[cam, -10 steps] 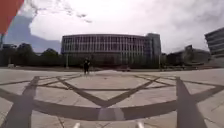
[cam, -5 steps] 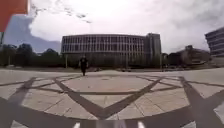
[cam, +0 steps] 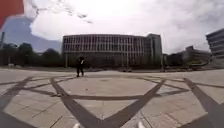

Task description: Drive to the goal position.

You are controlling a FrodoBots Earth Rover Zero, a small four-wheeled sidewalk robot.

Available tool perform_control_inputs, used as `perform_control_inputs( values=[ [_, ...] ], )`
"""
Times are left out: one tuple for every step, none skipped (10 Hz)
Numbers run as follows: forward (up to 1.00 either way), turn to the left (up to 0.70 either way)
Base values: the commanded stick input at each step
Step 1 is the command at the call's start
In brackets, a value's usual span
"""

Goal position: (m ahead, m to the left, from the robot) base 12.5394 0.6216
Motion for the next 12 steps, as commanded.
perform_control_inputs(
  values=[
    [0.70, 0.00],
    [0.70, 0.00],
    [0.70, 0.00],
    [0.70, 0.00],
    [0.70, 0.00],
    [0.70, 0.00],
    [0.70, 0.00],
    [0.70, 0.00],
    [0.70, 0.00],
    [0.70, 0.00],
    [0.70, 0.00],
    [0.70, 0.00]
  ],
)
